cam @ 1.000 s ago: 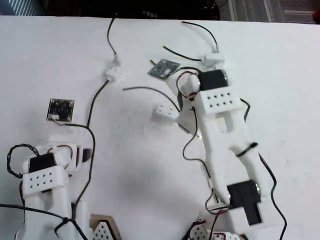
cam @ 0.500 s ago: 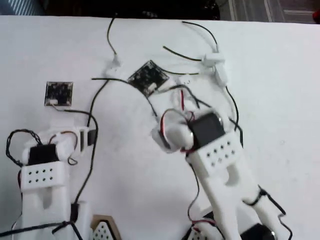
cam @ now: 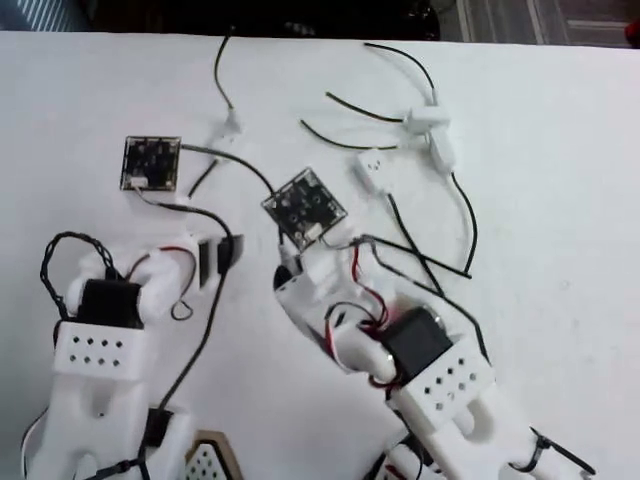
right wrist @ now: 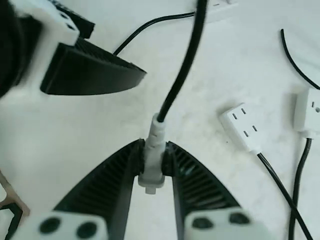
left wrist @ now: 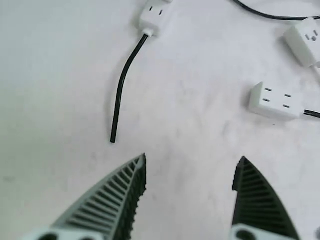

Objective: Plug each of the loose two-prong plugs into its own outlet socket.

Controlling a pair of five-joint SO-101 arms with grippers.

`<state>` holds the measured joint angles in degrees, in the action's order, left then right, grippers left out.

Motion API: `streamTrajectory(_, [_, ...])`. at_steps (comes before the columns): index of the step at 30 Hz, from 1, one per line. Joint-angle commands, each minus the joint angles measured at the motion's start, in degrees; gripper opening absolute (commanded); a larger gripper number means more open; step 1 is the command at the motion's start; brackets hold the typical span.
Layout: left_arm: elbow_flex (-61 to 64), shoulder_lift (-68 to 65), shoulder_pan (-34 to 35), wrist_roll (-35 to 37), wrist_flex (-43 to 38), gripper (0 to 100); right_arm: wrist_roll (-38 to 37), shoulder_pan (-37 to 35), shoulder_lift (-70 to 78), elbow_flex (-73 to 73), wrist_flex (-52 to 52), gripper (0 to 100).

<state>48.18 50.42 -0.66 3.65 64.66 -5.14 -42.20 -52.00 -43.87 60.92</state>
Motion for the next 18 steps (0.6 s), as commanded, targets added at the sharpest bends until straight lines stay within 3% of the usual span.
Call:
streamTrajectory(1, [-4.0, 1.5, -3.8, 2.7, 0.4, 28, 0.5, -2.0, -2.6, -2.4, -4.4, 1.7])
streamTrajectory(11, [-3.7, 11.3, -13.5, 2.7, 4.6, 28, 1.6, -2.1, 2.5, -5.0, -9.8, 1.7])
streamTrajectory(14, [-0.5, 15.0, -15.9, -0.5, 3.5, 28, 1.6, -2.0, 3.5, -5.2, -10.8, 1.7])
streamTrajectory(18, [2.7, 16.0, -15.1, -1.3, 1.4, 28, 1.6, -1.8, 3.4, -5.2, -10.6, 1.7])
